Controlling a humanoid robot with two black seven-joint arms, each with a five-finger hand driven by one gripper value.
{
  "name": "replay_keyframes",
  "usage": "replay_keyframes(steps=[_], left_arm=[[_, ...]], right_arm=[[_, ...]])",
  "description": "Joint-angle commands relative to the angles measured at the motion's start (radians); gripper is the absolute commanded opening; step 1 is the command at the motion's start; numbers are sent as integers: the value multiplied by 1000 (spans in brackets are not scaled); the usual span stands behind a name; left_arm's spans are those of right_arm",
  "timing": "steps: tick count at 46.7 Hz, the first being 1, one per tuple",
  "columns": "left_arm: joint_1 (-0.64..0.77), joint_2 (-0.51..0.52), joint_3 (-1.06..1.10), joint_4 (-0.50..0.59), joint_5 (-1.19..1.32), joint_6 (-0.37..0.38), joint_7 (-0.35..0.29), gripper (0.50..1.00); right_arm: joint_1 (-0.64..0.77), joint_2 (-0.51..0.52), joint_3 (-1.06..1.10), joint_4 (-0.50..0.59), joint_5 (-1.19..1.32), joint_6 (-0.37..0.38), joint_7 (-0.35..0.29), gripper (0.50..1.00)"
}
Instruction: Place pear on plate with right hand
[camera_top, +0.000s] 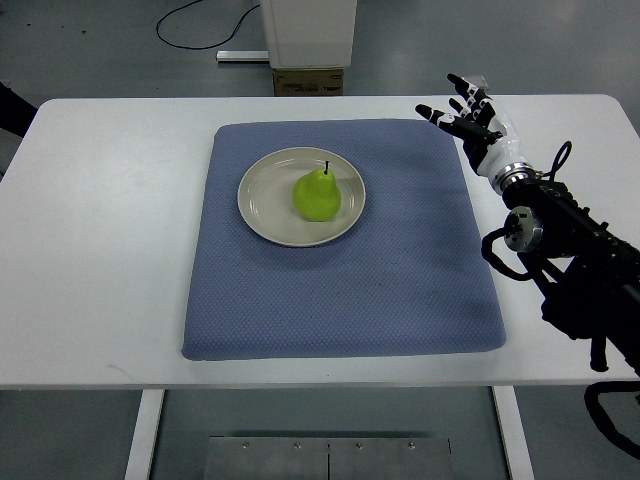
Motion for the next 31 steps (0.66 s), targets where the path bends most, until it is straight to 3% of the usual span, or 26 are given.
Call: replay_keyframes(steps=[1, 7, 31], left_arm=[[0, 0, 0, 0, 0, 1, 0, 1000], [0, 0, 0, 0, 0, 1, 1, 1000], [0, 0, 0, 0, 0, 1, 0, 1000]], right_arm=[[-4, 2, 46, 0, 0, 0, -31, 1000], [-6, 2, 123, 1, 0, -2, -78, 1000], [-40, 9, 195, 0, 0, -17, -60, 1000]])
